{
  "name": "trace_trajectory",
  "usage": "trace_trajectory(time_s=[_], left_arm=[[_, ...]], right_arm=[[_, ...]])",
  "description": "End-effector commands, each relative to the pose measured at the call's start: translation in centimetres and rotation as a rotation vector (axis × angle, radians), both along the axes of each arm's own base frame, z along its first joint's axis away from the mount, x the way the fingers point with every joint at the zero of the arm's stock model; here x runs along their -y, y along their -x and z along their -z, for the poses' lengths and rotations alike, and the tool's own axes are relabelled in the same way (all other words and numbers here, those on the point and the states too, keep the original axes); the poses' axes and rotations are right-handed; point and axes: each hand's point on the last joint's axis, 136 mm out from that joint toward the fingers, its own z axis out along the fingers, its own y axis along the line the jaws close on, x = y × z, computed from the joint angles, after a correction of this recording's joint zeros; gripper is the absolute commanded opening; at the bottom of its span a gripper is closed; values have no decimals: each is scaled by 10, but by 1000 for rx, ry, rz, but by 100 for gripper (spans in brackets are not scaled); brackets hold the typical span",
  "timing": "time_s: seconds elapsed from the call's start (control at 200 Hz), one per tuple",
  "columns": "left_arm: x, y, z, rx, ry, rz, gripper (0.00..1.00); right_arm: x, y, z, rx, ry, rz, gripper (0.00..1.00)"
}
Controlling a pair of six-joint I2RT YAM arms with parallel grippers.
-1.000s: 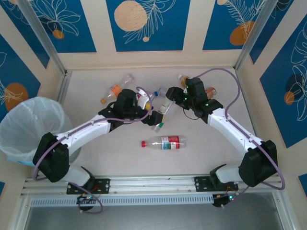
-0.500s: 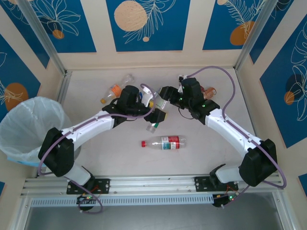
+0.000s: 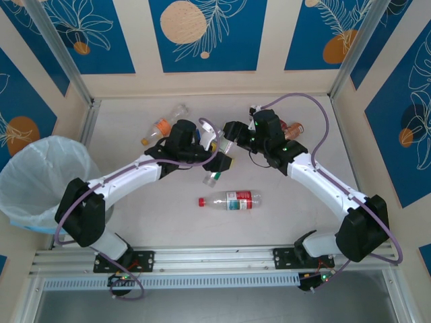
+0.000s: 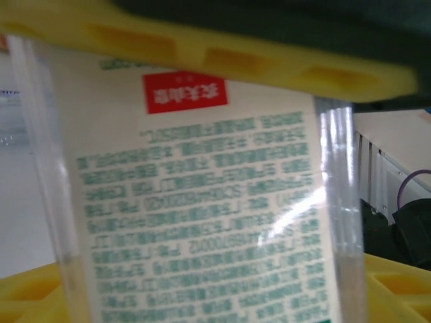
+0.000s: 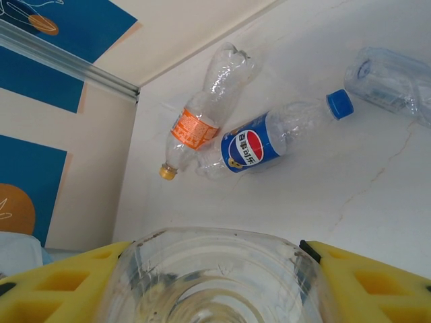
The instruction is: Put the plastic bottles in the bin
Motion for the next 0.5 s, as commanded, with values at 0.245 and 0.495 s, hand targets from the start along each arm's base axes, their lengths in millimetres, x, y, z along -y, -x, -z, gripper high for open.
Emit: trace_trajectory(time_s=[0.245,0.495], left_arm=[[3,-10,-8,24,7,-36,62],[2,-15,-4,12,1,-61,56]], right_arm=[[4,-1,-15,0,-63,31,74],[27,6,-27,24,-95,67,88]])
